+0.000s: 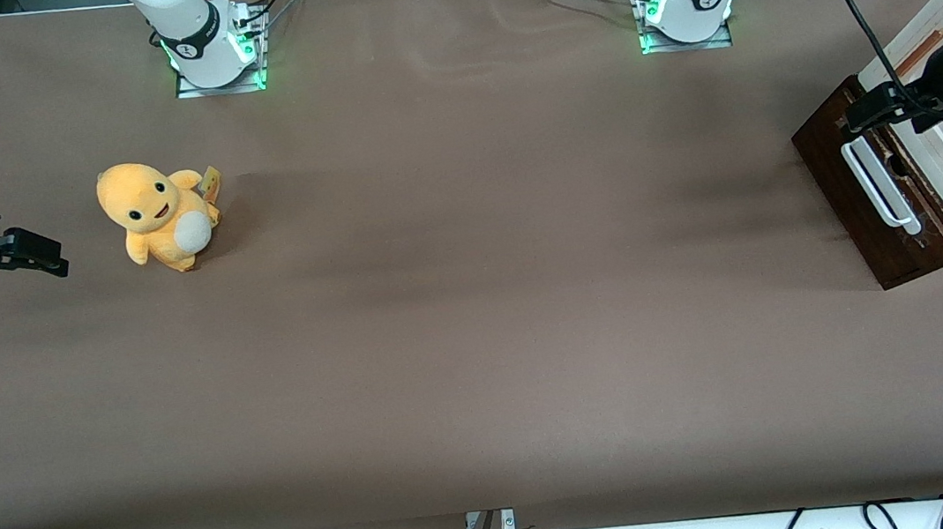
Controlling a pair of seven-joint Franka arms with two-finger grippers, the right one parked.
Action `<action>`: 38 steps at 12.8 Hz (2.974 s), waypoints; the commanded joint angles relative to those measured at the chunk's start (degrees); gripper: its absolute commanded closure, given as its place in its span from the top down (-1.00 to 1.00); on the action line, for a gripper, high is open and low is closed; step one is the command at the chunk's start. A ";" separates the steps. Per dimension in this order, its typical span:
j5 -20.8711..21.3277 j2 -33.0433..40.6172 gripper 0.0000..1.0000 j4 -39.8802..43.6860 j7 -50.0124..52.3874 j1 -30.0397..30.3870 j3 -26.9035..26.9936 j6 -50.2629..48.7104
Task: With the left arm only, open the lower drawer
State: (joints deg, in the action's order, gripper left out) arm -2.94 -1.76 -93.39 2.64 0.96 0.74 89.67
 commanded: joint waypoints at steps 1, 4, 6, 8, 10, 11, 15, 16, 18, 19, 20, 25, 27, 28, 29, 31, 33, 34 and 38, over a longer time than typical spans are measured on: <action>1.27 0.35 1.00 -0.30 -0.89 -0.08 -0.13 0.06; 1.27 0.35 1.00 -0.30 -0.80 -0.16 -0.13 0.06; 1.18 0.26 1.00 -0.30 -0.80 -0.16 -0.13 0.06; 1.18 0.26 1.00 -0.39 -1.41 -0.16 -0.13 -0.11; 1.18 -0.88 1.00 -0.30 -0.36 -0.60 -0.30 -0.11; 1.18 -1.14 1.00 -0.47 0.42 -0.60 -0.39 -0.20; 1.27 -8.51 1.00 -0.21 15.94 -1.48 -1.62 -0.11; 1.61 -11.05 1.00 -0.04 19.56 -2.61 -2.15 0.06; 6.51 -15.01 1.00 -0.04 22.05 -4.72 -2.15 0.06; 10.72 -17.64 1.00 -0.12 22.49 -5.87 -2.15 -0.02; 13.54 -19.23 1.00 -0.21 22.58 -6.57 -2.15 -0.11; 29.53 -29.51 1.00 -0.30 30.47 -9.13 -2.15 -2.12; 36.39 -32.51 1.00 -0.30 31.37 -10.17 -2.06 -5.28; 39.99 -33.83 1.00 -0.30 31.72 -10.27 -2.06 -7.13; 43.07 -35.23 1.00 -0.30 31.81 -10.27 -2.06 -8.54; 49.31 -37.69 1.00 -0.30 31.72 -10.36 -2.06 -11.44; 54.42 -39.89 1.00 -0.39 31.72 -10.27 -1.98 -13.82; 55.92 -40.60 1.00 -0.39 31.72 -10.10 -1.89 -14.00; 60.41 -42.98 0.88 -0.47 31.63 -8.70 -1.54 -14.09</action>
State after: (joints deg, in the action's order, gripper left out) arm 55.14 -43.52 -94.81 34.37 -8.52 -0.82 76.66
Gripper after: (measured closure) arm 0.004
